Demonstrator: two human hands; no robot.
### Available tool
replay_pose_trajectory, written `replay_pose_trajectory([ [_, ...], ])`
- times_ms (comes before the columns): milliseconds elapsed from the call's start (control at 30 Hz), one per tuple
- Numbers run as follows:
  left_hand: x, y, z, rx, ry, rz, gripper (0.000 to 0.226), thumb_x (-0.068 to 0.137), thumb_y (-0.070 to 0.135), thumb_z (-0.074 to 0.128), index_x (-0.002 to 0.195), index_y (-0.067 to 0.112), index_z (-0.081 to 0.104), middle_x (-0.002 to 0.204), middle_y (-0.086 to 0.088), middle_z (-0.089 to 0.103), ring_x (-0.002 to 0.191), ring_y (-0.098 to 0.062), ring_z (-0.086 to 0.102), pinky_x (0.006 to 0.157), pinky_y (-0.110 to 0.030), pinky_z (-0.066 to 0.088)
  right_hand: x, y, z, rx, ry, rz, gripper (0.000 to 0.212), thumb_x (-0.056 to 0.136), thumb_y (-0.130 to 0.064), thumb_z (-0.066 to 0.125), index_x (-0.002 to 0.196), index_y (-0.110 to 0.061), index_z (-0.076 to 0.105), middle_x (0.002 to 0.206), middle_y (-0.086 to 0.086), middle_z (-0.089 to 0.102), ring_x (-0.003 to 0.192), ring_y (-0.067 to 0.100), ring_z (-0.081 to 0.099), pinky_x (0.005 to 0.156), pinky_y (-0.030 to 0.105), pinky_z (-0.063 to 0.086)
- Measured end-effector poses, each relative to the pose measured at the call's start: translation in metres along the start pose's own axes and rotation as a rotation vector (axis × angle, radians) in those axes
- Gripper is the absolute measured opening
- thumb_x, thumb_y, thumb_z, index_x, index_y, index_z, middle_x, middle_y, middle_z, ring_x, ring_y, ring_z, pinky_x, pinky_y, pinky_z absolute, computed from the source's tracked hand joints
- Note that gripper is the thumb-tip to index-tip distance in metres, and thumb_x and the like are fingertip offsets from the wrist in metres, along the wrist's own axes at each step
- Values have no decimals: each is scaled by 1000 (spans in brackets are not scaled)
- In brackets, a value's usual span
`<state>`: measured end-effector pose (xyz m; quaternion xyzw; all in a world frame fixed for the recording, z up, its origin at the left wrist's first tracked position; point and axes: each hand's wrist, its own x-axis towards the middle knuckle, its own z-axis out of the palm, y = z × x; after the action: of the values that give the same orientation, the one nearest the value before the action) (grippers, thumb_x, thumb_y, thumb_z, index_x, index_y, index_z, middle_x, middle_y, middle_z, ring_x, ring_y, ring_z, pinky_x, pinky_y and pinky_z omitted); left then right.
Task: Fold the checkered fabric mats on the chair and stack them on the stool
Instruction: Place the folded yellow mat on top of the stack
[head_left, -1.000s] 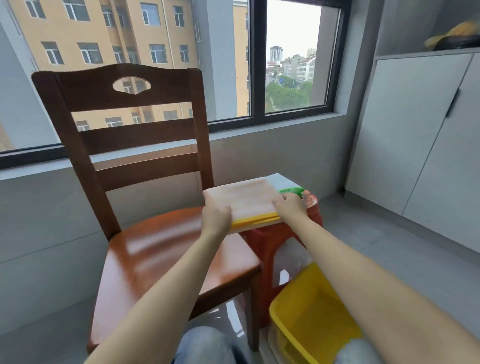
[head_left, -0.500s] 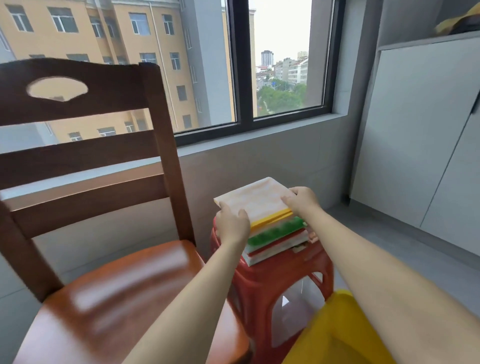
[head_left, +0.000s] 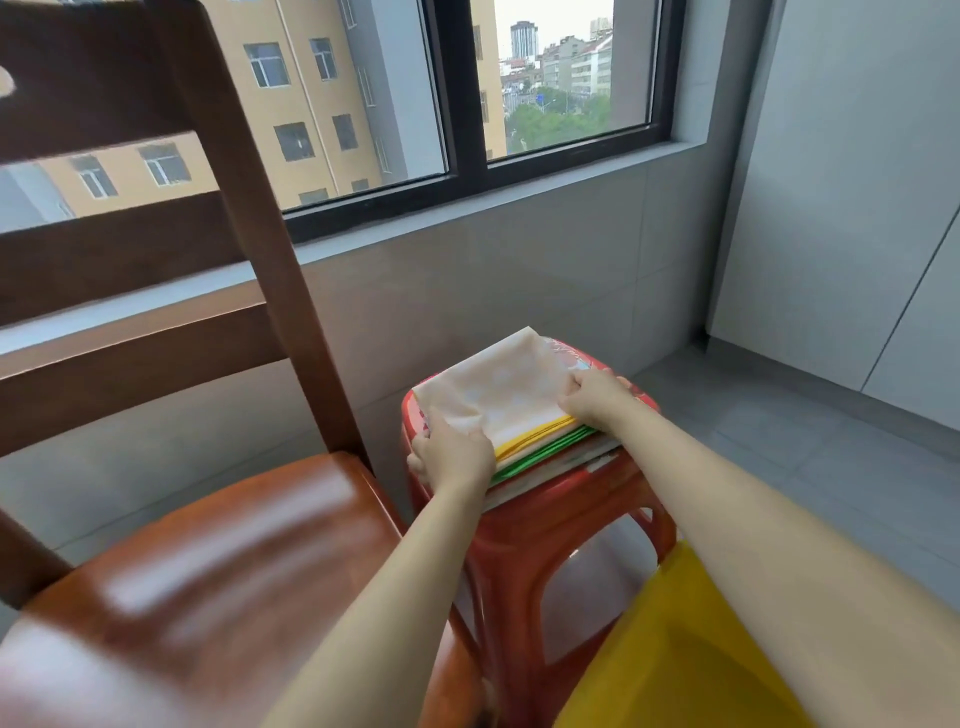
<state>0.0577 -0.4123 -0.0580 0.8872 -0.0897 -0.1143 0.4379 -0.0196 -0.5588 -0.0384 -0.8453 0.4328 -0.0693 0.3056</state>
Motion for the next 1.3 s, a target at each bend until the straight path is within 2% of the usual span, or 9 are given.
replay_pose_trajectory([
  [133,-15,-1,-4,-178,48,-84,64,88,24,57,144,23,27,145,-10,36,133,-33,28,108,-41,28,-9,2,-7,-19,-110,28,25,91,-25,42,66,-24,38,113,2,46,96,21,38,82,25,31],
  [233,-36,-6,-7,-309,57,-151,62,86,21,56,142,30,29,145,-6,31,131,-30,27,99,-37,34,-23,4,-12,-107,-133,25,19,96,-26,38,108,-21,52,140,2,31,111,19,30,93,23,26],
  [333,-57,-12,-13,-413,4,-226,60,88,21,53,140,37,27,142,-8,27,124,-31,36,93,-34,38,-43,8,-11,-123,-206,73,56,96,-26,39,147,-11,22,153,8,23,137,28,24,112,34,24],
  [500,-93,-26,-29,-450,-78,-157,63,91,15,46,145,35,19,140,-8,39,112,-30,50,82,-34,42,-92,17,-8,84,-222,85,37,93,-17,37,129,-16,46,124,8,49,120,31,37,113,40,26],
  [633,-134,-37,-38,-414,-113,-81,66,93,18,51,147,34,15,145,-6,35,121,-27,45,91,-31,38,-143,42,-15,331,-229,72,57,92,-2,49,145,-13,30,141,4,44,127,23,43,98,27,36],
  [800,-193,-47,-23,-375,-234,-31,68,95,28,51,148,40,9,147,-9,27,113,-23,46,96,-38,45,-176,97,-33,429,-322,153,54,88,3,53,137,-17,43,132,4,52,120,25,49,104,38,40],
  [967,-237,-61,26,-396,-305,-187,72,94,28,52,145,45,5,145,-12,25,101,-26,49,85,-37,48,-188,150,-38,280,-315,218,20,82,6,47,93,-9,54,101,5,55,99,22,47,68,26,42],
  [1133,-255,-86,80,-385,-319,-352,81,88,0,53,148,32,8,147,-14,22,123,-33,41,91,-33,38,-172,202,-6,259,-302,219,34,87,-26,64,114,-5,59,109,6,61,97,20,57,73,27,46],
  [1300,-253,-121,137,-300,-358,-536,82,88,-3,49,146,37,7,149,-13,21,129,-35,39,102,-43,41,-154,253,40,134,-254,291,38,80,-21,71,114,-8,60,118,10,64,104,23,59,78,27,43],
])
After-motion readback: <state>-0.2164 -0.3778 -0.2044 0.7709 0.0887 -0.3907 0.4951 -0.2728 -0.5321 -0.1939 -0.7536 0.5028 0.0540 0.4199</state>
